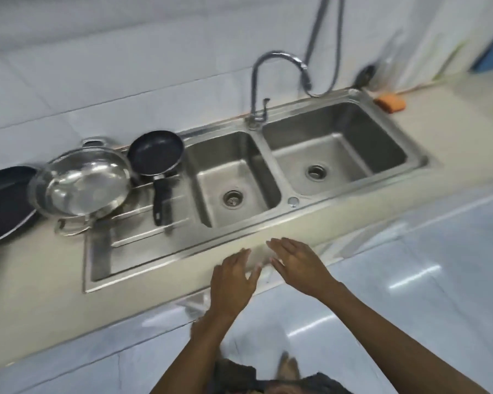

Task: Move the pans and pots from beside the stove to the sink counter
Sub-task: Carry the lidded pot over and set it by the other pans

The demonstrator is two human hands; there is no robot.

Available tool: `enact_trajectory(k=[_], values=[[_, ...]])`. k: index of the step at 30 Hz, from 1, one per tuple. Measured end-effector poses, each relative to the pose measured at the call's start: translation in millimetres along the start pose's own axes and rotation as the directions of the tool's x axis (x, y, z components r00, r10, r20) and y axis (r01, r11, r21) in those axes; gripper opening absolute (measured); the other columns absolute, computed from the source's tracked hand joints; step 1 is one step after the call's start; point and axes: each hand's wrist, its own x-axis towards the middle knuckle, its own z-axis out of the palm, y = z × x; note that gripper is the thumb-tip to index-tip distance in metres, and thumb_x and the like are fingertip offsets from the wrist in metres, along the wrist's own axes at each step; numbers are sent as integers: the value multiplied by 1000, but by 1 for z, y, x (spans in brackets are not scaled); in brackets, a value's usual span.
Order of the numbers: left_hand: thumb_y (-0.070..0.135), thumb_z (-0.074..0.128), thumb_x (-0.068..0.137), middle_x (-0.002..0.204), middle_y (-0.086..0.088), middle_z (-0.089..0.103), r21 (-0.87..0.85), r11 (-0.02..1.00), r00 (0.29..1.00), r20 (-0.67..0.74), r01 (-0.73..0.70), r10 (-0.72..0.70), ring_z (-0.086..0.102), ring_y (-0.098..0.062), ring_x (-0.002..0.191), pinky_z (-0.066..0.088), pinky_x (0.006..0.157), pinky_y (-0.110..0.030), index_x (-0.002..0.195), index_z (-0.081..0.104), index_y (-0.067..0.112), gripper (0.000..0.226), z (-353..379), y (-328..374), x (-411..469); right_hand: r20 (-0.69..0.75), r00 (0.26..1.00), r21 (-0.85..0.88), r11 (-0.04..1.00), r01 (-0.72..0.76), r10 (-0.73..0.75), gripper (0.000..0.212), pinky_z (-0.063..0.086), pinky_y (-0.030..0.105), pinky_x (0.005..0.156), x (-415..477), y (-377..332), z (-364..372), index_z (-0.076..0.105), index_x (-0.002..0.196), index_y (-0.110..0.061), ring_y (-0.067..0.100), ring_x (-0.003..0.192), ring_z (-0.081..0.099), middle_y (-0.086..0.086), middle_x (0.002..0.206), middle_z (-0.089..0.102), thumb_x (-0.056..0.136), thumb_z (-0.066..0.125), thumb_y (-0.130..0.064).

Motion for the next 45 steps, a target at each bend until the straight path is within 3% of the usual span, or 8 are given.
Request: enact_trajectory(k=[7, 11, 15, 27, 32, 36, 42, 45], values=[[56, 45, 97, 148, -6, 56, 239, 858, 890, 82, -455, 449, 50, -24, 139, 41, 109, -46, 138, 61, 16, 60, 73, 163, 39, -161, 942, -149, 937, -317, 293, 45, 53, 49, 97, -119, 132, -82, 63, 135, -10, 35, 124, 63, 11, 135, 67, 101, 50, -36], [57, 44, 98, 153, -5, 50, 228, 754, 788, 163, -615, 594, 44, -24, 143, 37, 114, -47, 143, 55, 16, 62, 110, 258, 76, -219, 832, -142, 827, -545, 510, 57, 44, 51, 109, -174, 199, -132, 51, 147, -17, 32, 137, 52, 5, 149, 56, 103, 32, -47], [60, 37, 99, 157, -3, 45, 197, 675, 703, 228, -711, 673, 38, -23, 147, 30, 118, -47, 148, 50, 18, 66, 146, 344, 116, -273, 721, -113, 723, -681, 637, 58, 39, 50, 114, -211, 265, -167, 46, 151, -20, 29, 143, 44, 2, 154, 50, 103, 28, -49], [53, 53, 97, 150, -8, 53, 60, 515, 511, 261, -855, 819, 47, -26, 141, 39, 114, -48, 141, 57, 14, 59, 269, 608, 257, -318, 498, -50, 510, -859, 807, 56, 32, 47, 118, -237, 511, -259, 39, 154, -24, 26, 148, 38, -1, 159, 43, 105, 38, -49], [62, 31, 100, 165, 1, 31, 29, 486, 458, 389, -873, 799, 24, -18, 153, 18, 122, -40, 156, 34, 23, 68, 325, 706, 307, -332, 435, 8, 464, -886, 837, 50, 41, 46, 112, -250, 596, -289, 51, 147, -21, 26, 140, 49, 2, 149, 56, 104, 44, -44], [61, 33, 100, 163, 0, 35, 32, 421, 393, 430, -906, 813, 27, -20, 152, 22, 121, -40, 154, 38, 23, 66, 379, 784, 341, -353, 408, 0, 436, -900, 842, 52, 46, 46, 108, -269, 676, -322, 57, 141, -19, 26, 133, 56, 3, 143, 62, 102, 38, -45], [52, 53, 97, 149, -6, 55, 29, 416, 395, 386, -909, 834, 48, -25, 140, 40, 110, -46, 141, 58, 15, 57, 460, 901, 397, -362, 417, -12, 443, -897, 834, 48, 45, 50, 109, -290, 832, -373, 57, 142, -16, 30, 136, 54, 6, 146, 59, 102, 44, -40], [56, 49, 98, 152, -3, 52, 49, 486, 464, 390, -873, 795, 45, -23, 143, 36, 114, -44, 144, 55, 17, 60, 494, 961, 422, -331, 436, 3, 463, -886, 837, 48, 42, 50, 113, -295, 914, -403, 54, 145, -17, 30, 139, 50, 5, 149, 56, 101, 52, -38]])
